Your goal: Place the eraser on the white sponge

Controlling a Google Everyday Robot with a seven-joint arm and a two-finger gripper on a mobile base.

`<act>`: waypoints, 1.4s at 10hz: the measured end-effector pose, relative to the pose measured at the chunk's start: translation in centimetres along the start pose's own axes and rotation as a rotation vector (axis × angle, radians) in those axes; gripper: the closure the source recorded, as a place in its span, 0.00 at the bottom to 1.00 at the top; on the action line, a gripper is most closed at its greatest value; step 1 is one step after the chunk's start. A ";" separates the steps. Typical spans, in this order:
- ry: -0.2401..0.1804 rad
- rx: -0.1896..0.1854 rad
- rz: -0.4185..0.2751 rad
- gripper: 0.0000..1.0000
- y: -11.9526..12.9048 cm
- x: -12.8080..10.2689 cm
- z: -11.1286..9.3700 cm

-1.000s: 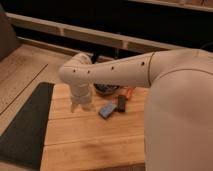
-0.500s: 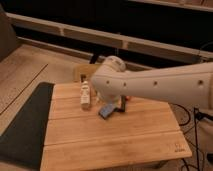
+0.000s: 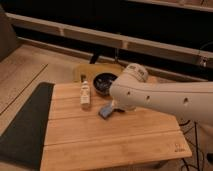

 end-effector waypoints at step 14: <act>-0.014 -0.252 -0.041 0.35 -7.2 -13.2 14.1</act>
